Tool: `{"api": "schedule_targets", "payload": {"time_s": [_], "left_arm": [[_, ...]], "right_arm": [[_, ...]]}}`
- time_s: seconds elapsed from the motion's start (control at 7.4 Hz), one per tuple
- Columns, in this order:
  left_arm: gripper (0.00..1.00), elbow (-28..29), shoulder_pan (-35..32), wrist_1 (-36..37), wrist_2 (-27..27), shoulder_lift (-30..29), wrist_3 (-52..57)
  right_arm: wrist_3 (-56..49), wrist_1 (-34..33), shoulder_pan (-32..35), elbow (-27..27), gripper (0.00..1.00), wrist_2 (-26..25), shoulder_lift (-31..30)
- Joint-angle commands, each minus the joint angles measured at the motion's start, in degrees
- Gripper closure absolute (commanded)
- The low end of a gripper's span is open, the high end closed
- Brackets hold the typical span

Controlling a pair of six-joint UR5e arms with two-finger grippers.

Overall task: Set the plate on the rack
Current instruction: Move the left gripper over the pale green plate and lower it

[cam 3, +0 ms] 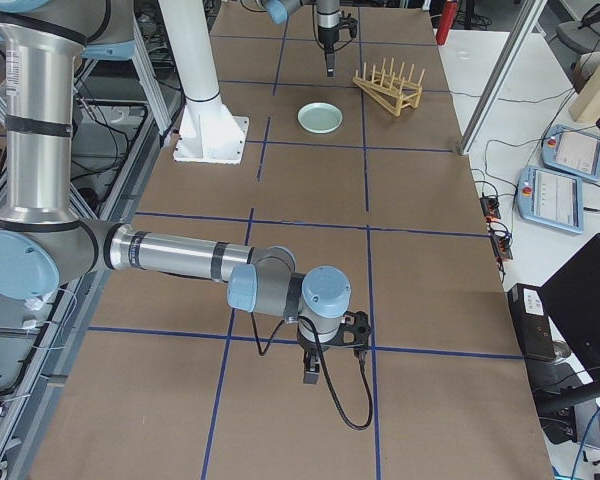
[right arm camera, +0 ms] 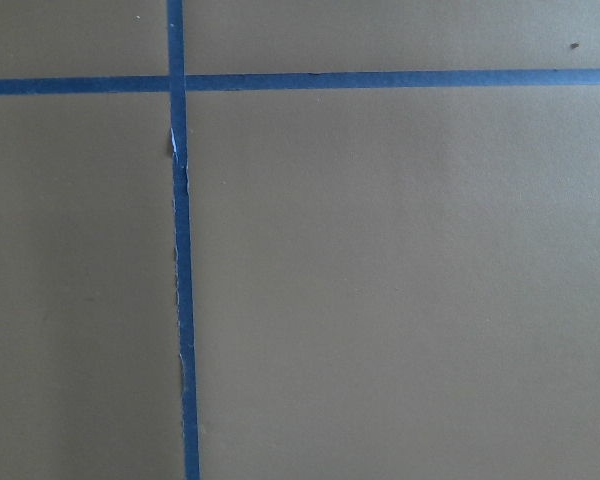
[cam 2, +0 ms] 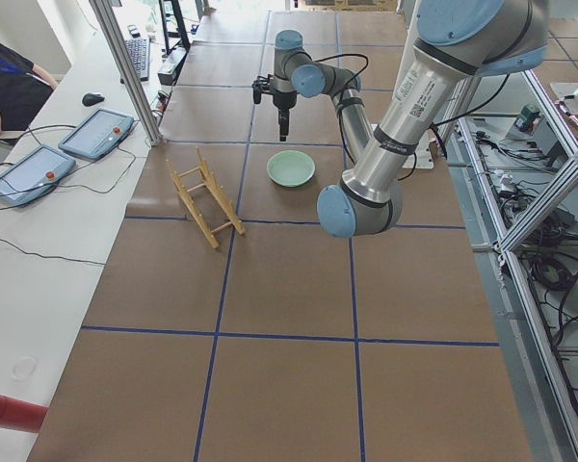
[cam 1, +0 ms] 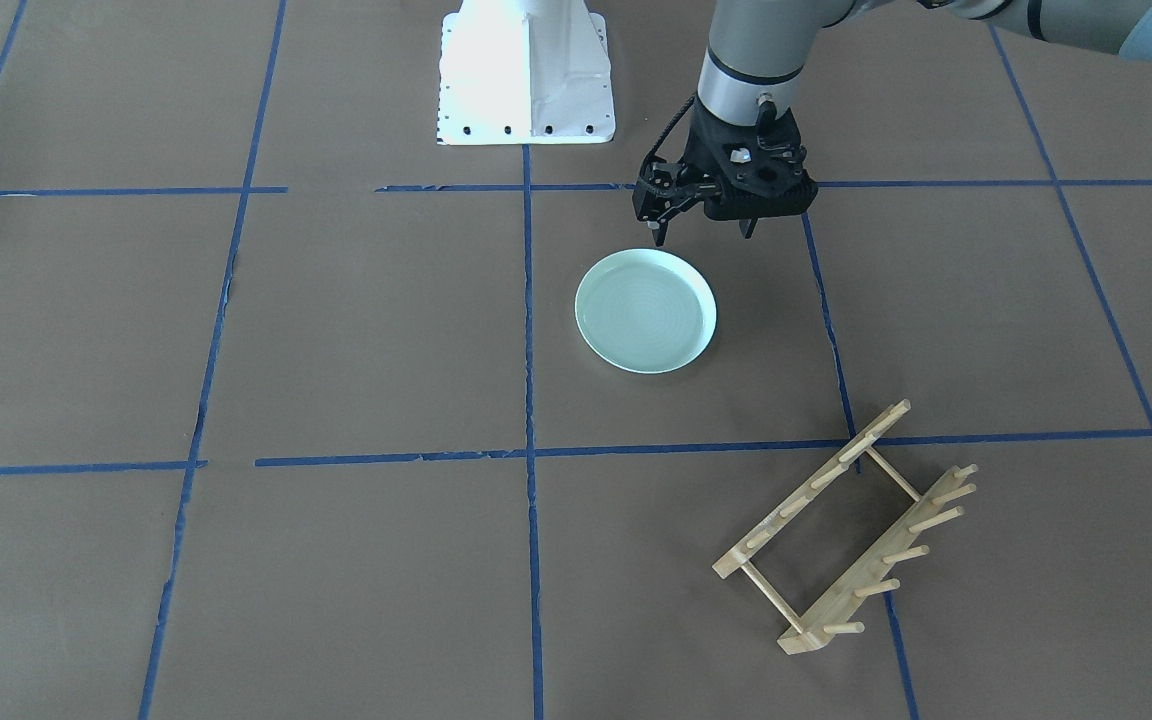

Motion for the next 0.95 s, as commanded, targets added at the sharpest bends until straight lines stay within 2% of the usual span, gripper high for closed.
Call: {"api": "schedule_targets", "payload": {"time_s": [0.0,0.27,0.68,0.81], "left_arm": [[0.0,5.1,5.2,-1.2,5.2,-2.4,-3.6],[0.0,9.1,9.3,-5.4,10.2,-2.9,-8.8],[0.0,17.5,11.2,-16.8,10.3,-3.0,-10.4],[0.0,19.2,11.5,-18.3,10.3,-3.4,-12.5]], "right_arm": [[0.0,0.0,0.0,0.0,0.0,0.0,0.0],[0.0,0.0,-0.1,0.0,0.0,0.0,0.0],[0.0,0.0,0.0,0.0,0.0,0.0,0.0],[0.0,0.0,-0.1,0.0,0.0,0.0,0.0]]}}
